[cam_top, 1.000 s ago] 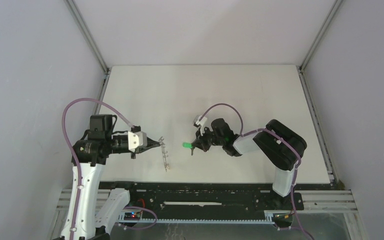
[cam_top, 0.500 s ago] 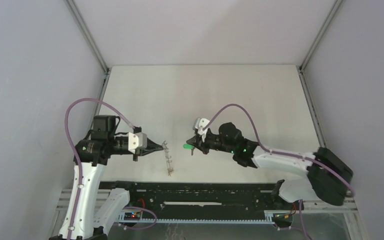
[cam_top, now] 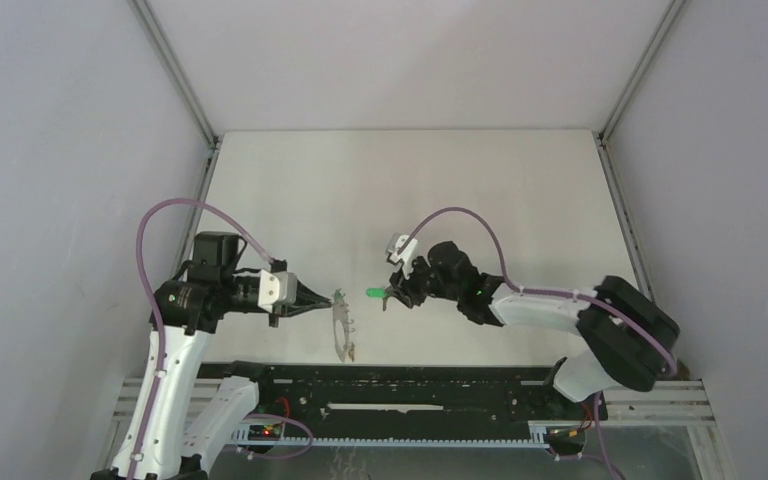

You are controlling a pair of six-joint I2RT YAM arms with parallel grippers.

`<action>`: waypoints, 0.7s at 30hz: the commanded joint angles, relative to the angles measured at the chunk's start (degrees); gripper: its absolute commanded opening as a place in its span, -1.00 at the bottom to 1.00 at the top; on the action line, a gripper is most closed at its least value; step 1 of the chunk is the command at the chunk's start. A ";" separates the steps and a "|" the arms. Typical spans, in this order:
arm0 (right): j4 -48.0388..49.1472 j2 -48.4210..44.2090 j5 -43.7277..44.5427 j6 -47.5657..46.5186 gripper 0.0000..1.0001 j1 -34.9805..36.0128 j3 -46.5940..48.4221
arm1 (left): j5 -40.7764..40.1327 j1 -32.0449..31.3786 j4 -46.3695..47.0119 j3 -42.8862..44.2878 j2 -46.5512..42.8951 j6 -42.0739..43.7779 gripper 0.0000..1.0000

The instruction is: Put the keys on the keyring

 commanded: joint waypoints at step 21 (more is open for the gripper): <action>11.62 20.99 4.95 9.45 -0.06 -0.19 6.21 | 0.92 -0.27 2.07 -1.74 -2.62 -1.34 -0.99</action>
